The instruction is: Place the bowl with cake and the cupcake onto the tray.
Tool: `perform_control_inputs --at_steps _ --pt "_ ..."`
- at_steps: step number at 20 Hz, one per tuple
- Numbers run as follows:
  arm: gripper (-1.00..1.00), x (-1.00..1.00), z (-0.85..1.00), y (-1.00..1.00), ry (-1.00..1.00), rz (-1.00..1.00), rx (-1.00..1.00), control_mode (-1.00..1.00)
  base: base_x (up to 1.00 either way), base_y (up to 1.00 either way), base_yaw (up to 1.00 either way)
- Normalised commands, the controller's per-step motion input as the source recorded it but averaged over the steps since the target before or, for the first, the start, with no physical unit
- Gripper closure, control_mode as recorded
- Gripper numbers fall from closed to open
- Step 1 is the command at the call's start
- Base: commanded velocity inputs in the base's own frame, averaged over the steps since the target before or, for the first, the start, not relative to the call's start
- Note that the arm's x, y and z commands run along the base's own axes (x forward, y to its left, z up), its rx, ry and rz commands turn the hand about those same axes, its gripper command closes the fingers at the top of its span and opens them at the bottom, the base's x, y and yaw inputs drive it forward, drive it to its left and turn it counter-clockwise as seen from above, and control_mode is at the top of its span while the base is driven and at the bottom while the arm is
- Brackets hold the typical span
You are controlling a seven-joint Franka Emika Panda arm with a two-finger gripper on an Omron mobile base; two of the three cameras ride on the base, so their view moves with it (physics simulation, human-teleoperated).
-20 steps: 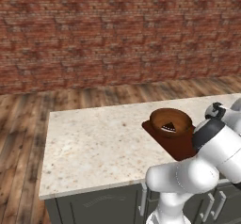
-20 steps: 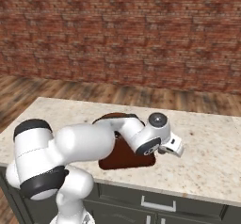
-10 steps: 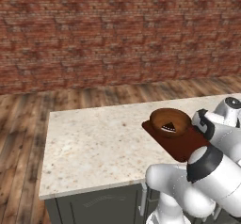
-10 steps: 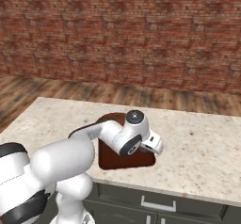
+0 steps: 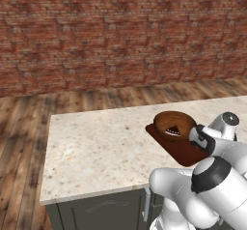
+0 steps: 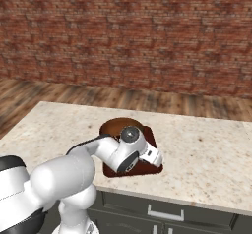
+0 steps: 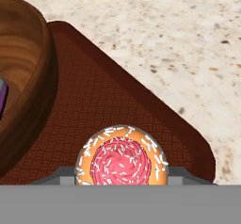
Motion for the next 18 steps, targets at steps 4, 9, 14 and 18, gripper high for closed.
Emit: perform_control_inputs --at_steps 4,9,14,18 --pt "1.0 0.08 -0.1 0.24 -0.07 0.0 0.0 -1.0 0.0 0.0 0.0" --pt "-1.0 0.12 0.11 0.09 -0.03 -0.02 0.0 -1.0 0.0 0.0 0.0" --pt "-1.0 0.02 0.31 -0.03 0.0 -0.04 0.01 -1.0 0.0 0.0 0.0" --pt "-1.0 0.0 0.41 -0.14 0.0 -0.04 0.02 -1.0 0.0 0.0 0.0"
